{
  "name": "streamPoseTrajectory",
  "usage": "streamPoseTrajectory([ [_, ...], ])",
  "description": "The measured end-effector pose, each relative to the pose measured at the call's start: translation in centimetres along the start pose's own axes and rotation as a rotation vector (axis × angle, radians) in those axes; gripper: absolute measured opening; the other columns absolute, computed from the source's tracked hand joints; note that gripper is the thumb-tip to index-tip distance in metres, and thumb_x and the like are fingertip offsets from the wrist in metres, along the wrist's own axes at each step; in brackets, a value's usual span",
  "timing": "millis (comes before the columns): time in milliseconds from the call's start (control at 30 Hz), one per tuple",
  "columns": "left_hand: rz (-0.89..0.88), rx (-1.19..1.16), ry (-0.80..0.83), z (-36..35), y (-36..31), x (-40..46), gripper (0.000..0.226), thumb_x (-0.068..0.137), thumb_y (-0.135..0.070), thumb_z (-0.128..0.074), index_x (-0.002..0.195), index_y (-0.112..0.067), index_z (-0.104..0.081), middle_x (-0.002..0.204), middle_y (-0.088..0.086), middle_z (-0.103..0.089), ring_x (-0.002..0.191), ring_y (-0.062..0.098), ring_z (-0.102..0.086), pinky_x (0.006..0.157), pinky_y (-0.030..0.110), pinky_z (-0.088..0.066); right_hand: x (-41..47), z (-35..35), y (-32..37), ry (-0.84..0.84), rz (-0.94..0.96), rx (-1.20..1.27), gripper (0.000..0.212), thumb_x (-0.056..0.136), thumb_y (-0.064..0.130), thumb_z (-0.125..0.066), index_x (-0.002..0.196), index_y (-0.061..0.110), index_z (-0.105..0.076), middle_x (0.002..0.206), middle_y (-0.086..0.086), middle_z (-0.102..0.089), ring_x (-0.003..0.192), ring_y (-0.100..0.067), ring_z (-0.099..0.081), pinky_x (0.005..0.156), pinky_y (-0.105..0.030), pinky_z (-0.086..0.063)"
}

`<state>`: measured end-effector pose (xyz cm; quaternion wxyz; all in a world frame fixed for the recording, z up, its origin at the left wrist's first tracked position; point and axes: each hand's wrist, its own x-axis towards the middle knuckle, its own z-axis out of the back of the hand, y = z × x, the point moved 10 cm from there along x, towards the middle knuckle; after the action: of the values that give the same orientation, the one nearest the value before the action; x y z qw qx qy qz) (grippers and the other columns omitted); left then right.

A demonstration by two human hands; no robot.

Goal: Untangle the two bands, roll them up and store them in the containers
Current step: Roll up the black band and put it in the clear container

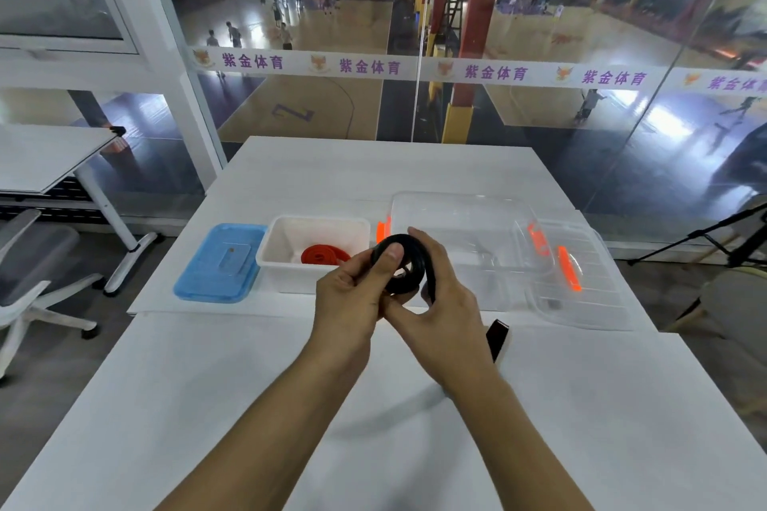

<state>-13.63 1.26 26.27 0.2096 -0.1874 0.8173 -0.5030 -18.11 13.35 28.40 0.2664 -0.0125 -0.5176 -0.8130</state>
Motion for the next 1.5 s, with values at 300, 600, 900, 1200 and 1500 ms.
streamPoseTrajectory([
  [300,0.118,0.145,0.058,0.7,1.3,0.2,0.027,0.095,-0.030,-0.069,0.113,-0.013,-0.077,0.105,0.010,-0.081,0.102,0.026,-0.077,0.092,0.037,-0.061,0.6,-0.6,-1.9,0.085,-0.033,-0.060,0.067,0.087,0.040,-0.073,0.139,0.061,-0.039,0.103,0.032,-0.063,0.086,0.001,-0.058,0.077,-0.018,-0.048],
  [600,0.217,0.569,0.498,0.1,-1.2,0.8,0.024,0.092,-0.019,-0.072,0.113,-0.009,-0.075,0.105,0.008,-0.081,0.100,0.023,-0.077,0.085,0.034,-0.062,1.3,-1.8,0.1,0.585,0.124,-0.247,0.088,0.086,0.027,-0.082,0.147,0.067,-0.032,0.130,0.023,-0.066,0.117,-0.017,-0.066,0.102,-0.040,-0.055],
  [900,-0.005,0.458,0.374,0.1,-2.8,0.7,0.015,0.091,-0.007,-0.070,0.101,-0.014,-0.078,0.087,0.000,-0.081,0.084,0.015,-0.078,0.071,0.023,-0.061,2.3,-0.5,0.6,0.488,0.077,-0.282,0.082,0.080,0.043,-0.082,0.146,0.059,-0.036,0.117,0.022,-0.062,0.104,-0.005,-0.060,0.097,-0.031,-0.053],
  [1200,-0.153,0.195,0.082,0.8,-3.8,0.8,0.019,0.094,-0.012,-0.068,0.109,-0.005,-0.077,0.101,0.017,-0.079,0.092,0.024,-0.078,0.076,0.028,-0.062,1.2,0.7,0.9,0.315,-0.015,-0.055,0.087,0.081,0.043,-0.084,0.146,0.065,-0.029,0.115,0.037,-0.061,0.097,0.006,-0.059,0.086,-0.015,-0.046],
  [1500,-0.113,0.124,0.001,-0.6,-2.0,-0.2,0.017,0.095,-0.026,-0.067,0.103,-0.016,-0.078,0.098,0.002,-0.081,0.097,0.018,-0.077,0.093,0.034,-0.059,0.0,0.3,1.2,-0.090,-0.025,0.072,0.076,0.081,0.033,-0.082,0.143,0.049,-0.042,0.125,0.021,-0.065,0.117,0.000,-0.064,0.100,-0.023,-0.054],
])
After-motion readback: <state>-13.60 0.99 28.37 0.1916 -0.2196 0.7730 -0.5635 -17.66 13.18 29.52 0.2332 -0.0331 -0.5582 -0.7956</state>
